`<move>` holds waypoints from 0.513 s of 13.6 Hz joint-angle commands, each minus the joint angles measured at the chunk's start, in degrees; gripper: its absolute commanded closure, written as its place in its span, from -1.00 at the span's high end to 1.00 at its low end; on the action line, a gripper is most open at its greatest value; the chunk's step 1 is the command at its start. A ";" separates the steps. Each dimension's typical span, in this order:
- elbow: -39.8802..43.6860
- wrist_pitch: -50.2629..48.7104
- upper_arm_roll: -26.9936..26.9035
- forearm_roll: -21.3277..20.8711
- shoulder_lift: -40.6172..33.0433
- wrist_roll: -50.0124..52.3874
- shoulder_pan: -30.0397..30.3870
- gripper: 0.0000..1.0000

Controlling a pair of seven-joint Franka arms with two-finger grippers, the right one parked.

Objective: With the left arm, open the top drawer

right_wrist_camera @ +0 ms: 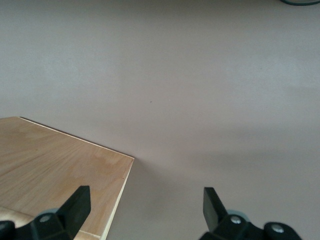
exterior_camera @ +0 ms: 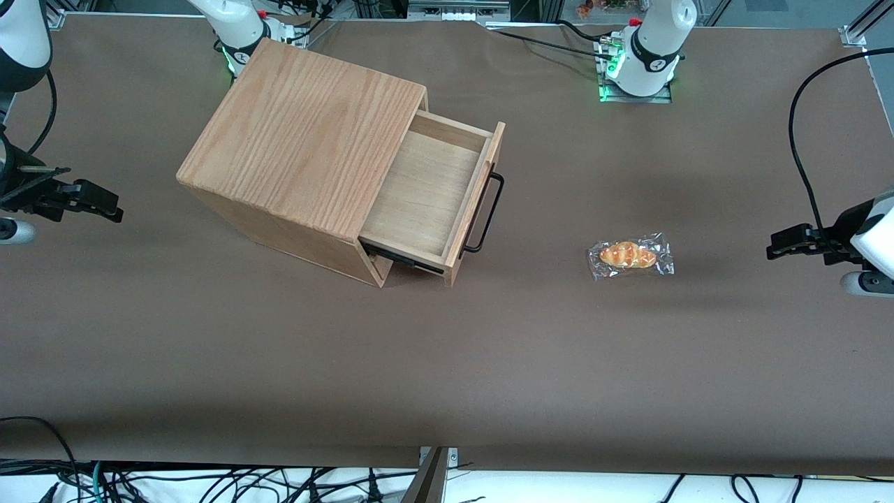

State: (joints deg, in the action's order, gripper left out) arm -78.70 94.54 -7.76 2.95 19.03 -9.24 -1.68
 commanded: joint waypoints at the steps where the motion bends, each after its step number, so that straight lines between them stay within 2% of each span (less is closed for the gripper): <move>1: -1.01 0.03 -0.06 -2.16 -1.72 0.27 -0.60 1.00; 7: -1.19 0.38 -0.15 -3.30 -1.72 0.27 -0.52 1.00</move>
State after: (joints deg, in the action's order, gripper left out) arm -78.70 94.54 -7.83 2.08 18.59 -9.24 -1.86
